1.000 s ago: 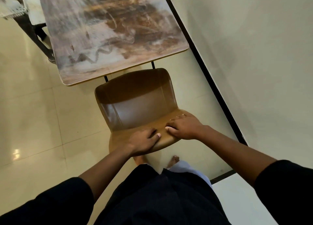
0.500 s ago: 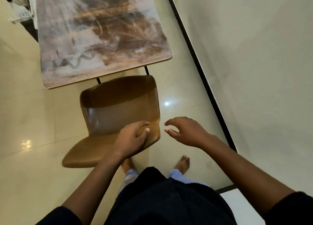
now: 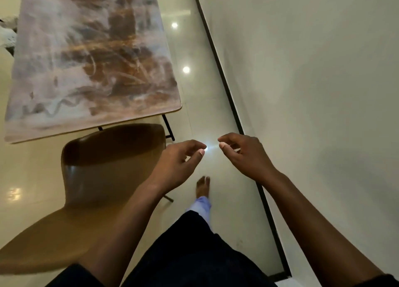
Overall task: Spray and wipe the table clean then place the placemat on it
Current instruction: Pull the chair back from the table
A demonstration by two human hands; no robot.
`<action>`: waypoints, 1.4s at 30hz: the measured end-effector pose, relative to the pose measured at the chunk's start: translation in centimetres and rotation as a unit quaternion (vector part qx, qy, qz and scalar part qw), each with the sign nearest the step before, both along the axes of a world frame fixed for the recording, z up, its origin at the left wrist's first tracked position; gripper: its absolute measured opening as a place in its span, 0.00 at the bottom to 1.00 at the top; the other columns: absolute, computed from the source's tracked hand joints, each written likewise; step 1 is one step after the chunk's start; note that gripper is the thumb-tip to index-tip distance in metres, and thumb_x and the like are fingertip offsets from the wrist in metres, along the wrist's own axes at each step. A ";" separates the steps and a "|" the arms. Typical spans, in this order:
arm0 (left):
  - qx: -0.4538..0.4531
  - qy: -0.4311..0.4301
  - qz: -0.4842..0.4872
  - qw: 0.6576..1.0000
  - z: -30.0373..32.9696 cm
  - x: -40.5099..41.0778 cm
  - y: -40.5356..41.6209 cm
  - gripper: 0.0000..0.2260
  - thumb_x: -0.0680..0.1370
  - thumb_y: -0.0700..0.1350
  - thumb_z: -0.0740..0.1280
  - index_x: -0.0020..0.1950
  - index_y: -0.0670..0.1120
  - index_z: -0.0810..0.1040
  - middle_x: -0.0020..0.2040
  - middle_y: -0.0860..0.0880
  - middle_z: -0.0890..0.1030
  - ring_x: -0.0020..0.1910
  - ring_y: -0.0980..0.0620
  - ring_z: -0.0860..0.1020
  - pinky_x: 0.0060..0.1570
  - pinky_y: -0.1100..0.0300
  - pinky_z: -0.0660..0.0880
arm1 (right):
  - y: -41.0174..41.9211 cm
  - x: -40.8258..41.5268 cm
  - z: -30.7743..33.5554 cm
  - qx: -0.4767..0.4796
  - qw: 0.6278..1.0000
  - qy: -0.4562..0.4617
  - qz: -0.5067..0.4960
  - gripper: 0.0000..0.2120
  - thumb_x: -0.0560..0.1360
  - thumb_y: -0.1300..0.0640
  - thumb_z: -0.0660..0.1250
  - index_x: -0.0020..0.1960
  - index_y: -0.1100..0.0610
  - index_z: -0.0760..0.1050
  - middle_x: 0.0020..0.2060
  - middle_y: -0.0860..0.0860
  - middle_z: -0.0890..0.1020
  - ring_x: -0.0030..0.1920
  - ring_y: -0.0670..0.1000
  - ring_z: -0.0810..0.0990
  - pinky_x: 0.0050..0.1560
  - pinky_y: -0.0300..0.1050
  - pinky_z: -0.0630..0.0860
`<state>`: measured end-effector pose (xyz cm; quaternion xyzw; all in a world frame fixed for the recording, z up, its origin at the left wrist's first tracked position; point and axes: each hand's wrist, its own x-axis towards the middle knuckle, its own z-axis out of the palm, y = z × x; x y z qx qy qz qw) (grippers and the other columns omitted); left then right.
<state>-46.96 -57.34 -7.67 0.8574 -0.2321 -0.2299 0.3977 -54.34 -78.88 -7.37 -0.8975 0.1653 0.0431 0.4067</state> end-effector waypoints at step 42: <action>-0.149 0.051 0.365 0.917 1.3 72.5 -31.9 0.08 0.77 0.57 0.67 0.51 0.62 0.85 0.47 0.59 0.89 0.53 0.57 0.87 0.63 0.46 0.82 | -32.3 84.5 2.9 0.055 0.988 -0.081 0.121 0.06 0.78 0.49 0.71 0.50 0.48 0.85 0.41 0.41 0.86 0.44 0.41 0.84 0.49 0.43 0.81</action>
